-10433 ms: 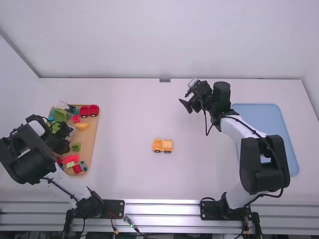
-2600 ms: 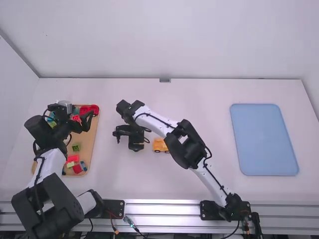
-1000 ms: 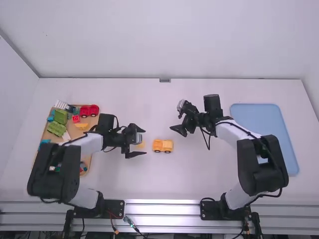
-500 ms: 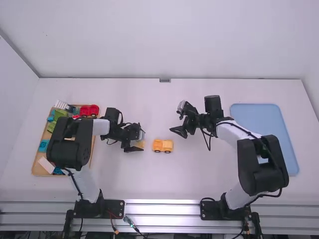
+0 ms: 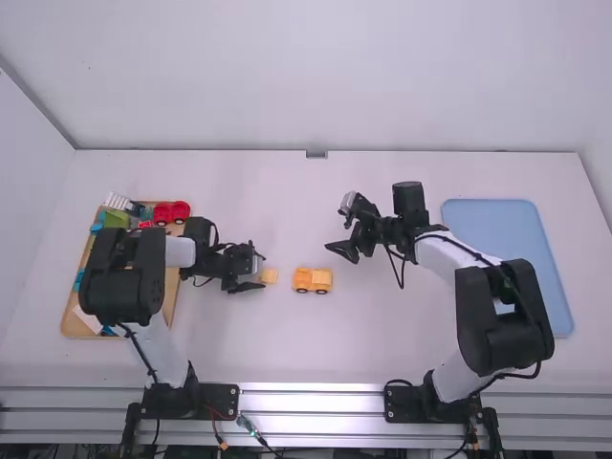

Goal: Assemble lego blocks to make yellow taxi

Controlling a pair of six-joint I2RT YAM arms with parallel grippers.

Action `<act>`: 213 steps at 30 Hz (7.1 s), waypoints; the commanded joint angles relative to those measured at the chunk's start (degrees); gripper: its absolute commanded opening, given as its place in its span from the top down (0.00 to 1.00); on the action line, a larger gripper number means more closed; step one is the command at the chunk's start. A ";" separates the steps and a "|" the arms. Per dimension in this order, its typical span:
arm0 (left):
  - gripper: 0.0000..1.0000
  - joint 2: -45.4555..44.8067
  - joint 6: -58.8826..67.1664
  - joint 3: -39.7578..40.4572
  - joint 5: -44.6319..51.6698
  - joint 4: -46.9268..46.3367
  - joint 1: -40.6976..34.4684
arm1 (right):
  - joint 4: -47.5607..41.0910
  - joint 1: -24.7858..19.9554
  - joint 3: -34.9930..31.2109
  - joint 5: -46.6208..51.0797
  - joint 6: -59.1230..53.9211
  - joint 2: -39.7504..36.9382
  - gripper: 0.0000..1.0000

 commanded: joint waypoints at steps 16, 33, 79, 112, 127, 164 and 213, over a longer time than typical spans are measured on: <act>0.33 6.40 1.44 0.85 8.28 1.33 -0.07 | -0.07 -0.02 -0.37 -0.81 0.07 -0.57 0.02; 0.73 6.88 5.64 0.96 5.38 -1.36 -0.44 | -0.04 -0.02 -0.37 -0.79 0.09 -0.57 0.01; 0.68 6.75 -7.30 -3.34 5.53 11.28 -3.15 | 18.53 4.83 -17.90 -0.81 -1.66 0.72 0.01; 0.78 -3.15 -9.16 -0.83 10.93 0.55 -4.96 | 33.81 7.32 -17.70 -0.02 -0.76 17.05 0.01; 0.81 -3.15 -22.99 -2.62 9.77 13.73 -14.08 | 36.68 7.19 -12.96 -6.84 -4.28 25.16 0.09; 0.89 -2.58 -27.41 -2.73 9.25 15.10 -16.00 | 33.66 10.08 -12.87 -0.35 -6.82 25.16 0.64; 0.36 0.52 -30.84 -6.56 3.85 27.39 -19.63 | 33.62 10.21 -12.94 -3.10 -7.04 25.16 0.60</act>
